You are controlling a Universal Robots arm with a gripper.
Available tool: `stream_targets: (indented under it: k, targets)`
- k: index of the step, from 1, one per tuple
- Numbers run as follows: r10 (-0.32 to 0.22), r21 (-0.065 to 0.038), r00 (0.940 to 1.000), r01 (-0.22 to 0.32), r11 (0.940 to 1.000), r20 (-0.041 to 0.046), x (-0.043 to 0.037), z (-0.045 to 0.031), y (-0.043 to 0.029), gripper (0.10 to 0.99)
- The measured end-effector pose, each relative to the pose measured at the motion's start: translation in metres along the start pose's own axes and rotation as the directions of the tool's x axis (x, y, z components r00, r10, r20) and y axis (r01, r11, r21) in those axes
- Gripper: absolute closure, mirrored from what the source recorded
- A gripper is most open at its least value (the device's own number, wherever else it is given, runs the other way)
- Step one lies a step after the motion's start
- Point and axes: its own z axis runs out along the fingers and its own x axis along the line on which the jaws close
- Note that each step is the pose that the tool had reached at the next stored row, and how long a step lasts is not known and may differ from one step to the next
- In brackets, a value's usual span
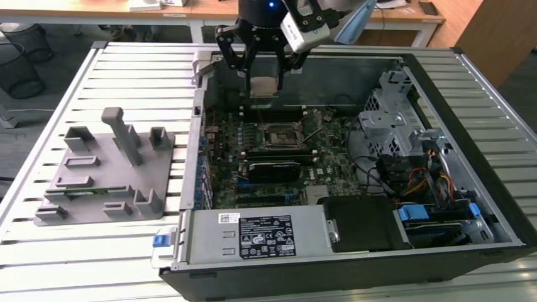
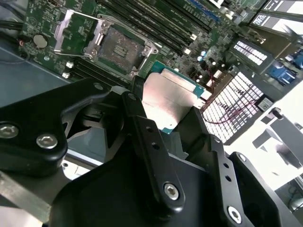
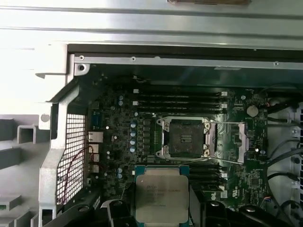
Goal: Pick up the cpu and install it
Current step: 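Pick up the cpu and move it towards the insertion slot, then place the cpu into insertion slot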
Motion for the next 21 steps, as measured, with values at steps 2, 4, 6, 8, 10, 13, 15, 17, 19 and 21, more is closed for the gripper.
stream_targets:
  k: [2,4,6,8,10,13,15,17,19,21]
  targets:
    - [0.0,0.0,1.0,0.0,1.0,0.0003,-0.0047,0.0002,0.001,0.545]
    - [0.0,0.0,1.0,0.0,1.0,0.0004,-0.0093,0.0002,0.0017,0.545]
    - [0.003,0.0,1.0,-0.003,1.0,0.0005,-0.0119,0.0002,0.0016,0.545]
    - [0.005,0.001,1.0,-0.005,1.0,0.0007,-0.0142,0.0003,0.0016,0.545]
    - [0.006,0.001,1.0,-0.006,1.0,0.0007,-0.0169,0.0002,0.0016,0.545]
    - [0.028,0.004,0.9996,-0.028,0.9996,0.0019,-0.0175,0.0003,0.0015,0.545]
    - [0.06,0.004,0.9982,-0.06,0.9982,0.0034,-0.0175,0.0005,0.0016,0.545]
    - [0.094,0.004,0.9955,-0.094,0.9955,0.0048,-0.0175,0.0007,0.0016,0.545]
    - [0.13,0.004,0.9915,-0.13,0.9916,0.0065,-0.0175,0.0009,0.0016,0.545]
    - [0.164,0.004,0.9864,-0.164,0.9864,0.0081,-0.0175,0.0012,0.0015,0.545]
